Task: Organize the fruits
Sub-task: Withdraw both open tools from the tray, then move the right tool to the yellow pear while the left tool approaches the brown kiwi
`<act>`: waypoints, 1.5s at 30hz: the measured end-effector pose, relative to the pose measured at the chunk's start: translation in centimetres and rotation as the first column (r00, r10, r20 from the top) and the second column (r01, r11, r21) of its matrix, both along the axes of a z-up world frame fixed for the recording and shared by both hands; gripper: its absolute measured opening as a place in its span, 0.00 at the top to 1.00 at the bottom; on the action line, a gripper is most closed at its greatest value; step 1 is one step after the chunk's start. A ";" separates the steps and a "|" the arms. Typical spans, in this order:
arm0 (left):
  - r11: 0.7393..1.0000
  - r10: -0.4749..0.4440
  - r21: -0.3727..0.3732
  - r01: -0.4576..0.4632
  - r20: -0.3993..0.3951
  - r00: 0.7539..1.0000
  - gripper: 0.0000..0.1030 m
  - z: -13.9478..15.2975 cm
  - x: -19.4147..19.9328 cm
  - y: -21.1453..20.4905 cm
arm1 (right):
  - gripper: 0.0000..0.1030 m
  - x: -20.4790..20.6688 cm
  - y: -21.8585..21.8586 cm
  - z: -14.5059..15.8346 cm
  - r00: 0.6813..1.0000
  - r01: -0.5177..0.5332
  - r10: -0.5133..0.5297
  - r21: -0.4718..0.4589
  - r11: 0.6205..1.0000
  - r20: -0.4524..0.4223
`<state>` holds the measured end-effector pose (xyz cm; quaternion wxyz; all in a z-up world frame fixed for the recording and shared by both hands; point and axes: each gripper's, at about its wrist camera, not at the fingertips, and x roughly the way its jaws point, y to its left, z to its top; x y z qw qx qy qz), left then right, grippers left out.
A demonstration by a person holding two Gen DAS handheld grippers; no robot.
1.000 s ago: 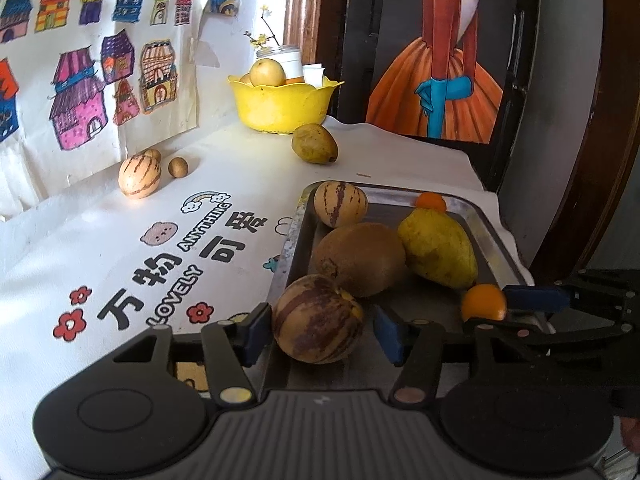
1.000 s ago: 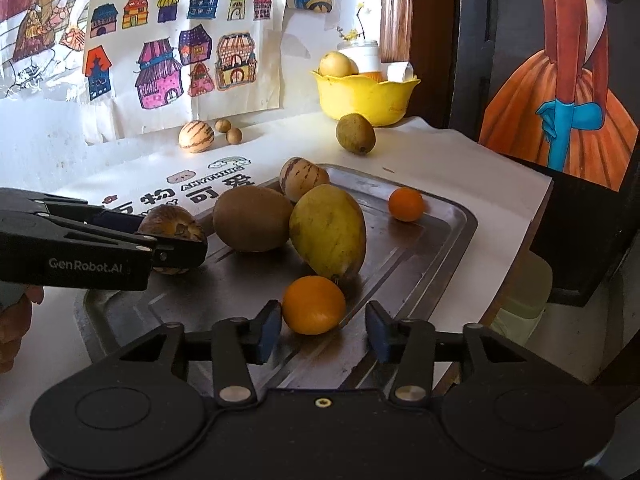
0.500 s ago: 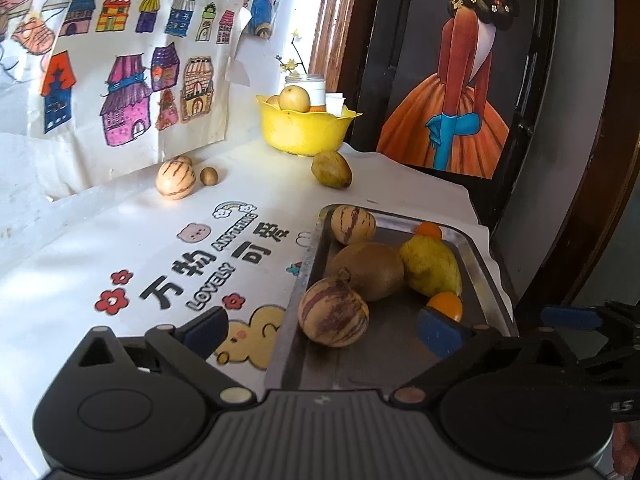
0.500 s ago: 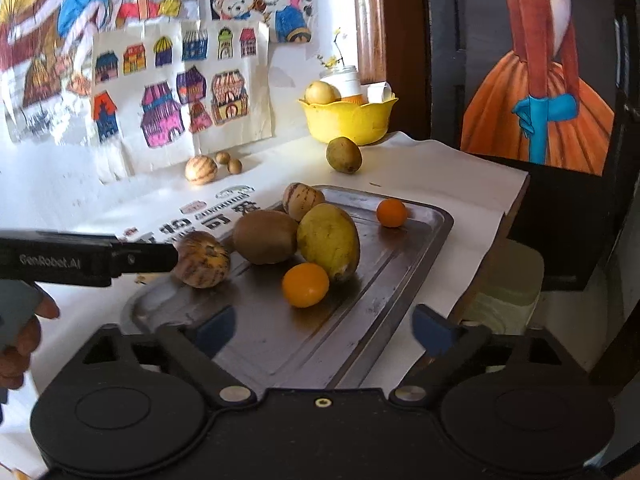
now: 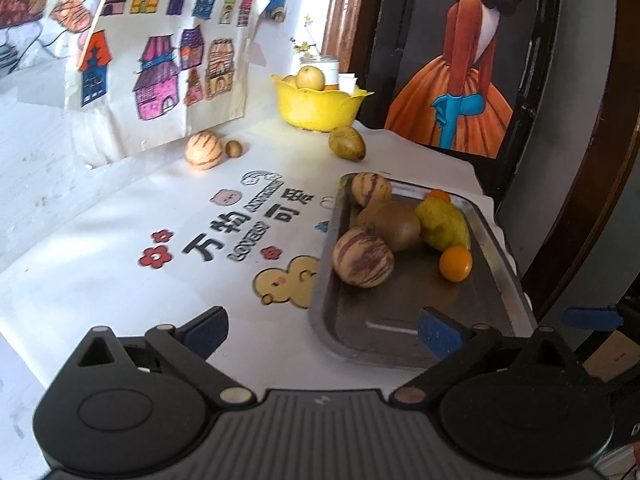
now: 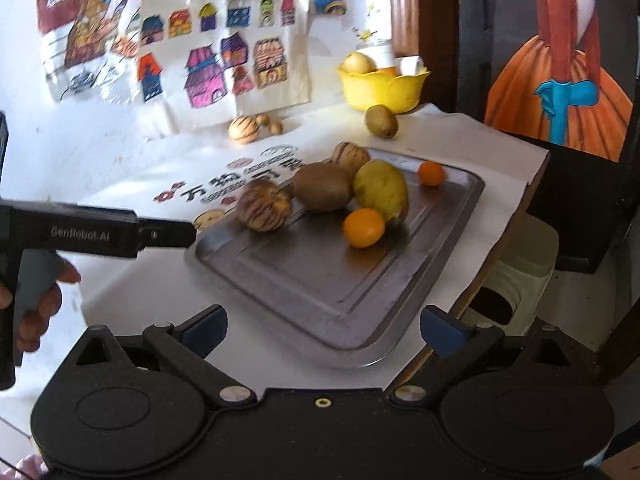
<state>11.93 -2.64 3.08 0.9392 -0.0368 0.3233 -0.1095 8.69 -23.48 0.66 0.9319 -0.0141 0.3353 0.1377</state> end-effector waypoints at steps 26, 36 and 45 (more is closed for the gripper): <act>0.965 0.048 0.257 -0.054 0.031 0.998 0.00 2.3 4.6 5.5 | 0.01 8.8 -0.9 7.8 0.986 -0.021 0.059 0.236 0.972 -0.156; 0.963 0.073 0.254 -0.090 0.078 0.994 0.00 4.0 9.6 6.8 | 0.01 17.8 0.0 13.6 0.975 -0.135 0.174 0.250 0.959 -0.140; 0.960 0.125 0.241 -0.143 0.087 0.988 0.00 3.6 14.1 7.1 | 0.01 28.1 0.1 12.9 0.976 -0.170 0.188 0.158 0.973 -0.110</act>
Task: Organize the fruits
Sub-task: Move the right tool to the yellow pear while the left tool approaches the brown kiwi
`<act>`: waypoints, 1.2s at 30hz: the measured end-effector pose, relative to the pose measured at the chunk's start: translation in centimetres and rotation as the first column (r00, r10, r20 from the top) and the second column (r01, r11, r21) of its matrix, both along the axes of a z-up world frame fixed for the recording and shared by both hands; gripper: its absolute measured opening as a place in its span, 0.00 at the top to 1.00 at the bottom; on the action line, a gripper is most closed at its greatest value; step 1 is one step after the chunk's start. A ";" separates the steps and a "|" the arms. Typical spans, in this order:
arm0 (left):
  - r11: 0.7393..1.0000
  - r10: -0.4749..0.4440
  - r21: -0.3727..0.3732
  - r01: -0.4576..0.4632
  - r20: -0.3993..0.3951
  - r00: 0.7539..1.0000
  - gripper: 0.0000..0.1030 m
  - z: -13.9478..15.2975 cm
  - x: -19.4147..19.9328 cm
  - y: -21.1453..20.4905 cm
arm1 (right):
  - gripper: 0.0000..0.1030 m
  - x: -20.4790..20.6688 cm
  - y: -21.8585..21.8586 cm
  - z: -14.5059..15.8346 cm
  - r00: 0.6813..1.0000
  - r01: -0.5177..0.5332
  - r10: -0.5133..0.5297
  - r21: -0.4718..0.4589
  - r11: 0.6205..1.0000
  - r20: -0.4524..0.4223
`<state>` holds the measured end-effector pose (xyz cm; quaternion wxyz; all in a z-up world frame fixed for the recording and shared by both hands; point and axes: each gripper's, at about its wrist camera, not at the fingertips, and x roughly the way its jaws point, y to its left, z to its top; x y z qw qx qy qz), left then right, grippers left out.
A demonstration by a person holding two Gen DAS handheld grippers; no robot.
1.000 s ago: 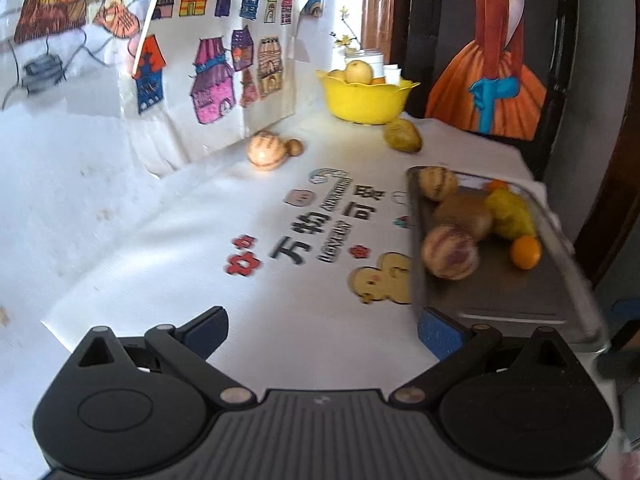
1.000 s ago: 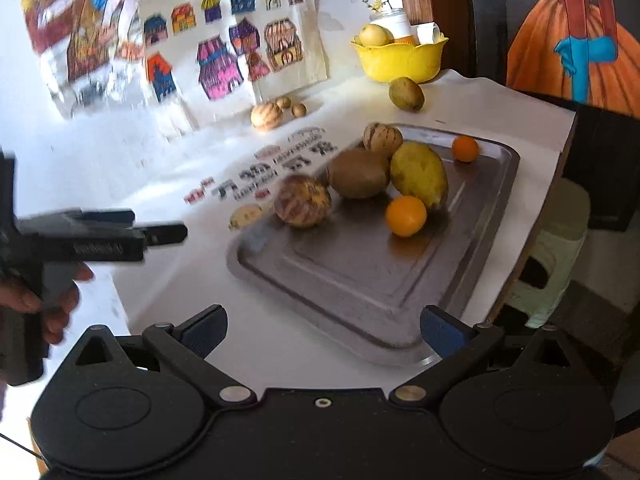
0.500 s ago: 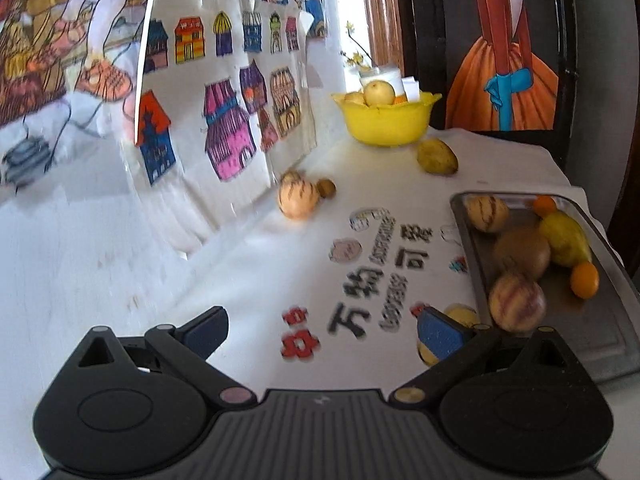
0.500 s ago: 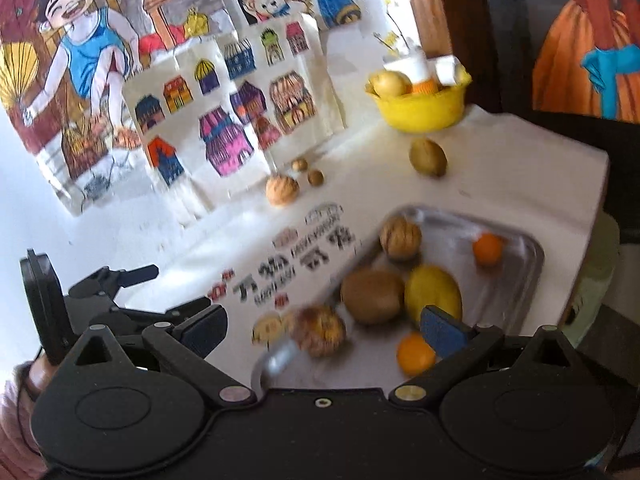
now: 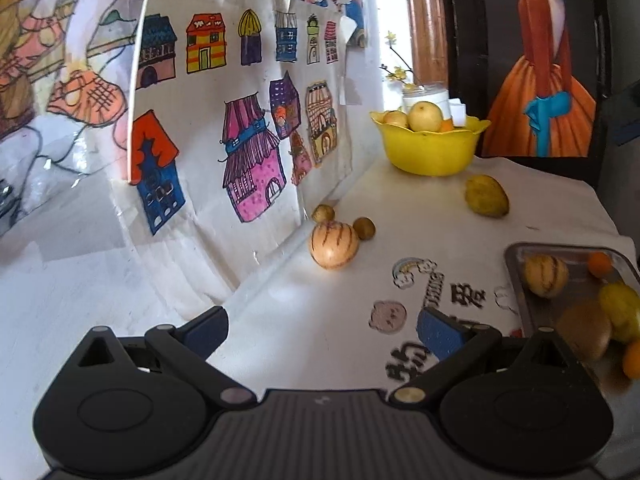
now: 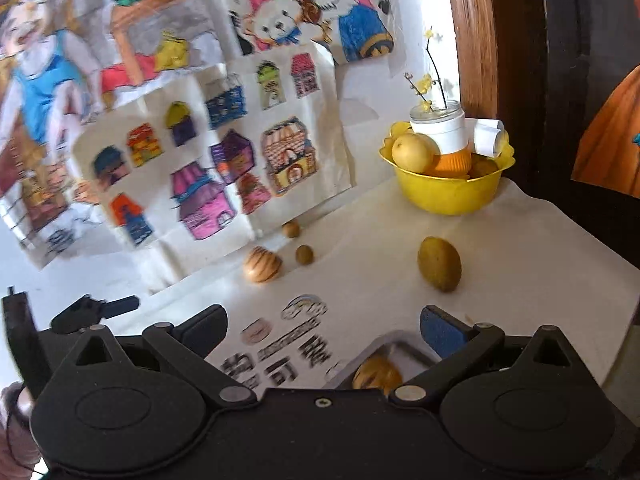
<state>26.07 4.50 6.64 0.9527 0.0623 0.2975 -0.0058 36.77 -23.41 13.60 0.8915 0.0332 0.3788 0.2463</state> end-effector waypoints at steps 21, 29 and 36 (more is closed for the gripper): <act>0.971 -0.211 0.129 0.200 0.083 0.974 0.00 -1.7 10.9 -5.7 | 0.01 12.5 0.0 -6.4 0.993 0.063 -0.058 0.037 0.997 -0.106; 0.964 -0.227 0.132 0.231 -0.044 0.973 0.00 -3.4 16.1 -7.5 | 0.05 16.8 -0.5 -9.9 0.981 0.138 -0.138 -0.007 0.990 -0.139; 0.978 -0.181 0.074 0.193 -0.139 0.974 0.02 -4.2 19.4 -6.4 | 0.14 18.7 -2.0 -12.2 0.959 0.205 -0.192 0.042 0.978 -0.207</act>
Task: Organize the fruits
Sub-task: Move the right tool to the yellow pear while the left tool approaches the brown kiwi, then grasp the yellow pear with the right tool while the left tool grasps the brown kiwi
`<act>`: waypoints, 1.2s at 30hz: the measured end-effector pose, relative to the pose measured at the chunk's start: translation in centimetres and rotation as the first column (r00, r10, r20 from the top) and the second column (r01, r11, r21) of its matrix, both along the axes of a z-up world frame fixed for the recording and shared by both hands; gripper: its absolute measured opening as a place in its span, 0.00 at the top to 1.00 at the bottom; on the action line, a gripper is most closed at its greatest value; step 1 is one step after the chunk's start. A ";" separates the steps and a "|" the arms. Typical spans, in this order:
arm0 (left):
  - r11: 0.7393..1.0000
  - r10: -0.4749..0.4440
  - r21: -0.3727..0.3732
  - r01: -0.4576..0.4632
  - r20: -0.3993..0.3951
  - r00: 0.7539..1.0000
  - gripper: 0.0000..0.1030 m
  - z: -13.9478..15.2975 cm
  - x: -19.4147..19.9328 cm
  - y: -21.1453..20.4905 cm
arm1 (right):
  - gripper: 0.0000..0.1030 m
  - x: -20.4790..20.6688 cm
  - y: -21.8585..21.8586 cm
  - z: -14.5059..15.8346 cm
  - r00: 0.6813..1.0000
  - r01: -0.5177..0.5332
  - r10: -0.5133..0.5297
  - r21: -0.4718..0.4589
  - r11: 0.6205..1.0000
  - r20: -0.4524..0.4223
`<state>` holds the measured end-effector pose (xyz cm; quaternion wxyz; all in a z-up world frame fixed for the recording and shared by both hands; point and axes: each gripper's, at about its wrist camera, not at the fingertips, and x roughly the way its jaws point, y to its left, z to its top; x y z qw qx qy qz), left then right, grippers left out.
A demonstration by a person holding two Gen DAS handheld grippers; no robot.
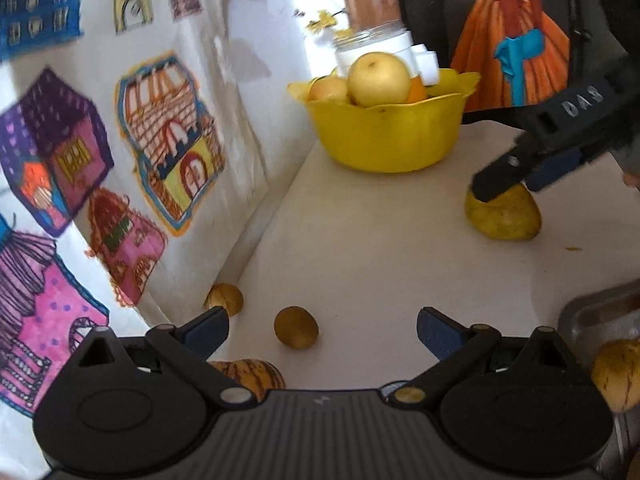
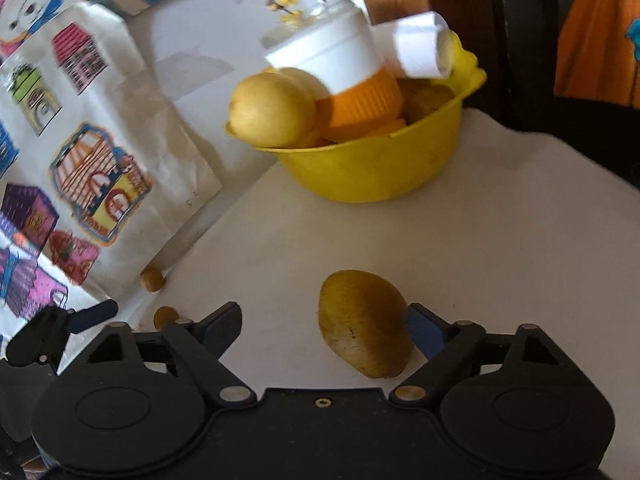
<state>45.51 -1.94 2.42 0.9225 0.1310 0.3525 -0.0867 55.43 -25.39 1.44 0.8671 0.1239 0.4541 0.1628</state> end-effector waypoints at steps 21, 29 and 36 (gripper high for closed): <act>0.999 0.038 0.008 -0.037 -0.090 0.995 0.39 -1.7 2.9 -0.8 | 0.29 0.6 0.2 -1.4 1.000 0.018 -0.018 -0.060 0.998 0.005; 0.998 0.053 -0.032 -0.056 -0.095 0.994 0.57 -1.8 2.9 -0.6 | 0.42 0.7 -0.1 -2.5 0.999 0.026 -0.028 -0.039 0.999 -0.043; 0.998 0.044 -0.032 -0.047 -0.092 0.995 0.72 -1.9 2.5 -1.2 | 0.43 0.6 0.3 -2.1 0.999 0.031 -0.033 -0.051 0.998 -0.038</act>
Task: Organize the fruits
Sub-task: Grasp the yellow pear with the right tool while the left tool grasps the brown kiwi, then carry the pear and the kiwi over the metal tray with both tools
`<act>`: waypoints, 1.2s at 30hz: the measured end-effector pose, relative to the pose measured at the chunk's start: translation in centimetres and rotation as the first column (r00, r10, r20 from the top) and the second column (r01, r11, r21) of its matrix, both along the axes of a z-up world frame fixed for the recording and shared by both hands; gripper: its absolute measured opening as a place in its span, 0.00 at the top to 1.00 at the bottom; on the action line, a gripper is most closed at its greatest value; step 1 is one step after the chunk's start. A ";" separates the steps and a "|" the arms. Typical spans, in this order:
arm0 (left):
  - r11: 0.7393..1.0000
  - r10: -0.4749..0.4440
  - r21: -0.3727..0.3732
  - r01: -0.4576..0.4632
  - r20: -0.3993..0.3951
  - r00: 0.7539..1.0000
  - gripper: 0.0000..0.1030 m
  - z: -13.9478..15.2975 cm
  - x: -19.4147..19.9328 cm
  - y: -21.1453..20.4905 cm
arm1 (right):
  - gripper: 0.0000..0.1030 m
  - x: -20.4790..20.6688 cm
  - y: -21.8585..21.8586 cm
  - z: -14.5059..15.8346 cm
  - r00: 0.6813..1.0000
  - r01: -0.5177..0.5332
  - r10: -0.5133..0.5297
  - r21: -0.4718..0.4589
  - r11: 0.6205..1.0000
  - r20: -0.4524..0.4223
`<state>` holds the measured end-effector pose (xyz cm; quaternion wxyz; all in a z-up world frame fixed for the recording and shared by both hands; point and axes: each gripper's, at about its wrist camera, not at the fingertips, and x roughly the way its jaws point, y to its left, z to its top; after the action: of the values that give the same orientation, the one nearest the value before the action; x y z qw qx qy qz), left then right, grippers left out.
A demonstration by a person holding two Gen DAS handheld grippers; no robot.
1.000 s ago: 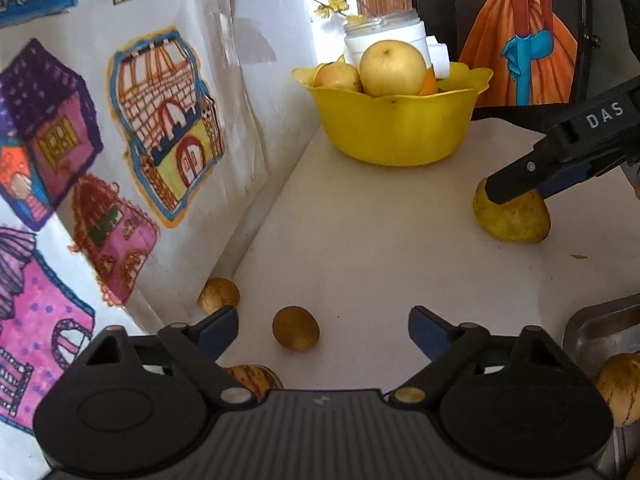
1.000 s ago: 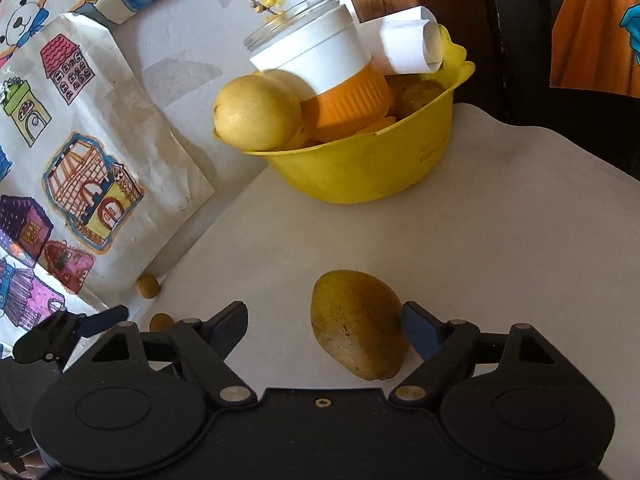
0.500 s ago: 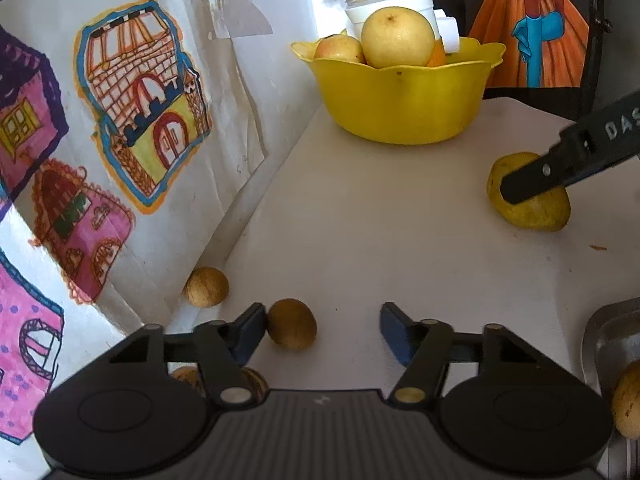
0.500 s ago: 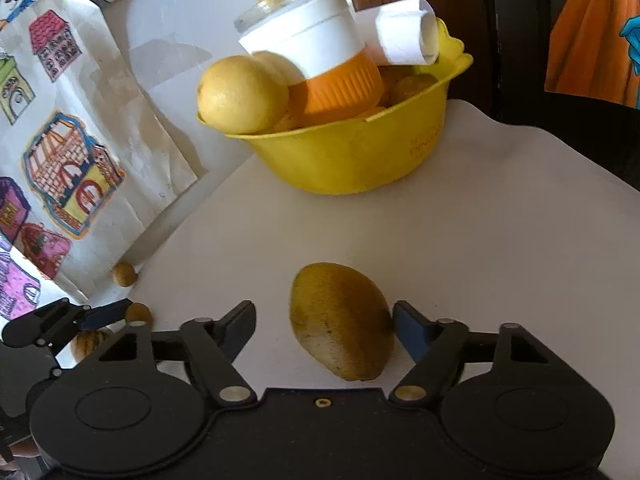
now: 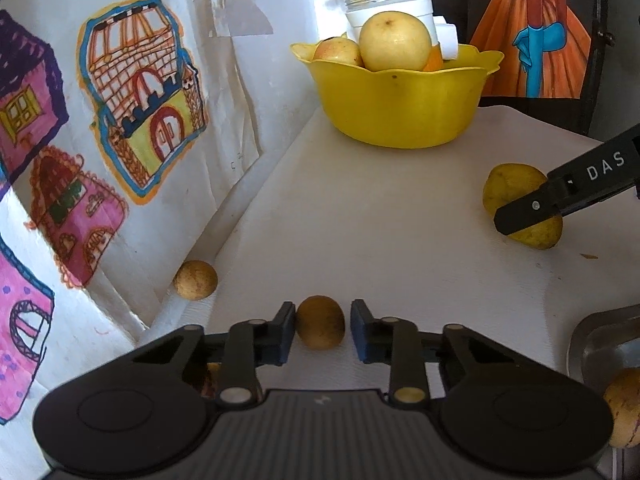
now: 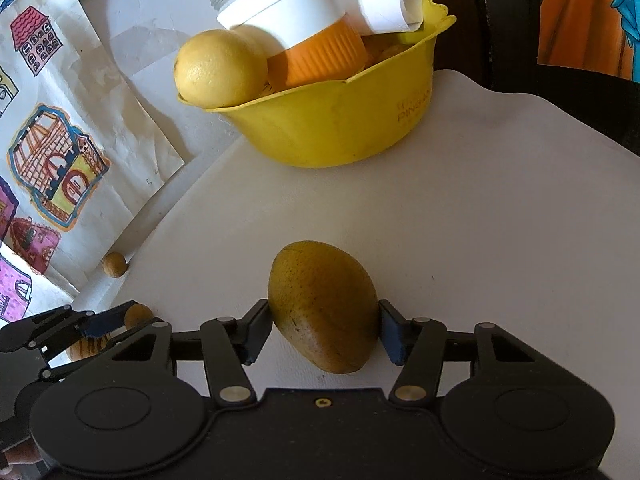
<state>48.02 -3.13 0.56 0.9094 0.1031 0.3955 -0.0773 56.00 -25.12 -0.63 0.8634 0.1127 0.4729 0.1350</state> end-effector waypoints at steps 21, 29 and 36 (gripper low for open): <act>0.977 -0.013 -0.214 0.015 0.010 1.000 0.72 1.2 -4.2 -1.1 | 0.44 -3.5 -1.9 -0.1 0.999 -0.026 0.018 0.177 0.984 0.049; 0.967 0.020 -0.256 -0.014 0.022 1.000 0.72 1.6 -5.3 -0.8 | 0.44 -4.4 -2.7 -0.4 0.990 -0.060 0.024 0.259 0.964 0.140; 0.951 0.042 -0.307 -0.022 0.058 0.997 0.72 2.5 -6.7 -0.6 | 0.44 -7.2 -3.3 2.1 0.978 -0.106 0.052 0.260 0.960 0.204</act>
<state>41.31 -3.69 3.10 0.9276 -0.0431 0.3511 -0.1196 48.78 -28.46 1.43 0.8761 0.1962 0.3673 0.2429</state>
